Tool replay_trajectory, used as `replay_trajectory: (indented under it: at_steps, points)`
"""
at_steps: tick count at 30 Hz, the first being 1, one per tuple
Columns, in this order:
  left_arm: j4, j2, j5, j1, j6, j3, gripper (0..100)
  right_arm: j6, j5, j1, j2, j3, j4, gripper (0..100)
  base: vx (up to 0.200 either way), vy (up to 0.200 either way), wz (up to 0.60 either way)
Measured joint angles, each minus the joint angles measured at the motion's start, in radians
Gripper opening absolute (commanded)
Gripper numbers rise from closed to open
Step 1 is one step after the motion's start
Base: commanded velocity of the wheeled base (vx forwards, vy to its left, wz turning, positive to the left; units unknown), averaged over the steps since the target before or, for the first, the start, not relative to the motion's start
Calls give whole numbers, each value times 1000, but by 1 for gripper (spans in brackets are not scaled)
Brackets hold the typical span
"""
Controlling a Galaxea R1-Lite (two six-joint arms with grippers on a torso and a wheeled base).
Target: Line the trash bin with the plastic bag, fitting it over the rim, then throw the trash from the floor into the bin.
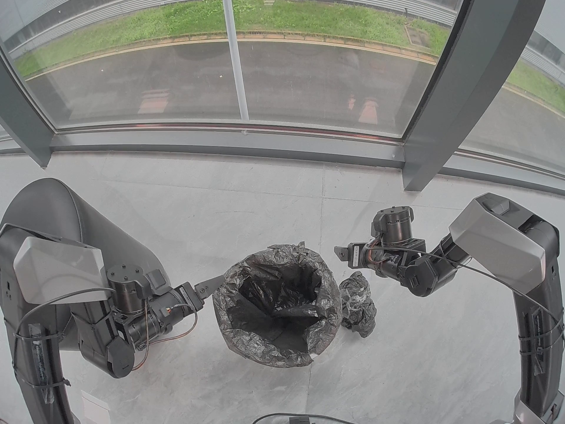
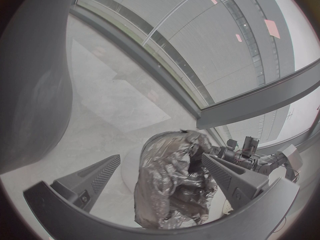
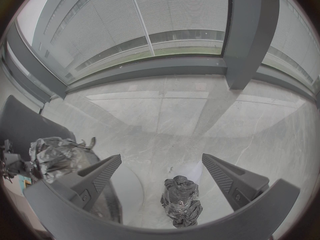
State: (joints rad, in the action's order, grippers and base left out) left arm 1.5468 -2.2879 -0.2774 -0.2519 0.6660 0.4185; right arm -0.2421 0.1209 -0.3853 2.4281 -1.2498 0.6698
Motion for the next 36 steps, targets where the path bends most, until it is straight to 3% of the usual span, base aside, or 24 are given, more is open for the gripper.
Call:
replay_trajectory:
  at_steps: [8,16,25,36]
  points:
    - [2,-82,3,0,1,23,100,-51,0,6,44,-51,-32,100,0,0,0]
    - [4,66,-1,-31,46,-24,100,-89,1,-28,4,-27,-31,100,0,0,0]
    - [4,240,-9,-177,78,-69,100,-141,-32,-86,-80,92,110,100,0,0,0]
    - [2,62,-9,-363,70,119,100,-181,-92,-104,-154,205,264,100,0,0,0]
